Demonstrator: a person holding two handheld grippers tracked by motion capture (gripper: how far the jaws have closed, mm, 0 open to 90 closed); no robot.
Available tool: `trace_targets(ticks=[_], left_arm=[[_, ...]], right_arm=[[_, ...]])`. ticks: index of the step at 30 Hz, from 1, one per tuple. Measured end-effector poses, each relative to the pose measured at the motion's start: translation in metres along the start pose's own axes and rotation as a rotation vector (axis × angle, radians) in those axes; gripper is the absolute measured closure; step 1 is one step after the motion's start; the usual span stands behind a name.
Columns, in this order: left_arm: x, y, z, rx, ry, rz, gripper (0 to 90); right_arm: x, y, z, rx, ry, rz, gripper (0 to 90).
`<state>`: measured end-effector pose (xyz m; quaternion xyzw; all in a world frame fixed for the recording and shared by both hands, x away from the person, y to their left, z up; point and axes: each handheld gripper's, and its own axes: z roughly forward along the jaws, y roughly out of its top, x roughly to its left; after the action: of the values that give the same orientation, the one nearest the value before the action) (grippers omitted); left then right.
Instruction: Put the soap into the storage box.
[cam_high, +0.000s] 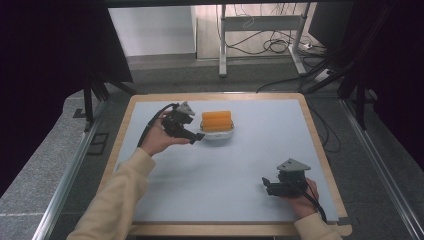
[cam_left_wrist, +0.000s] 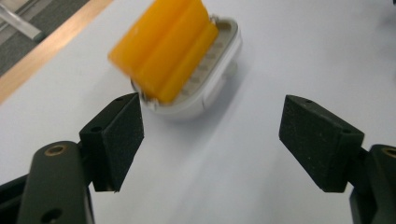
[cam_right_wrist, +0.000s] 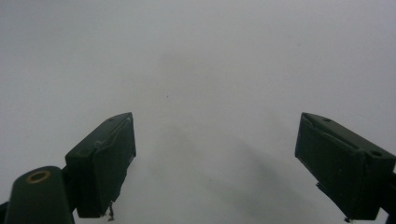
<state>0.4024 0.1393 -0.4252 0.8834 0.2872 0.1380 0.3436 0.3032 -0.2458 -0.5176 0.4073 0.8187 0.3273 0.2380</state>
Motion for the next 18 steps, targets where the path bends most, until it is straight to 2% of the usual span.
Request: trace_targets(ticks=[5, 8, 11, 13, 15, 18], left_arm=[[-0.011, -0.032, -0.018, -0.034, 0.014, -0.040, 21.5], [-0.020, -0.053, -0.029, -0.032, 0.033, -0.049, 21.3], [-0.029, -0.070, -0.038, -0.037, 0.033, -0.064, 21.3], [-0.036, -0.082, -0.042, -0.036, 0.044, -0.065, 21.3], [-0.042, -0.094, -0.047, -0.065, 0.072, -0.074, 22.1], [-0.046, -0.108, -0.052, -0.066, 0.050, -0.100, 22.7]], right_arm=[[0.001, 0.000, 0.000, 0.004, -0.003, -0.002, 12.9], [0.001, 0.000, 0.000, 0.007, -0.006, 0.001, 12.8], [0.001, 0.000, 0.000, 0.008, -0.008, 0.004, 12.9], [0.001, 0.000, 0.000, 0.007, -0.009, 0.002, 12.9], [0.001, 0.000, 0.000, 0.006, -0.009, 0.001, 12.9], [0.001, 0.000, 0.000, 0.009, -0.008, 0.001, 12.9]])
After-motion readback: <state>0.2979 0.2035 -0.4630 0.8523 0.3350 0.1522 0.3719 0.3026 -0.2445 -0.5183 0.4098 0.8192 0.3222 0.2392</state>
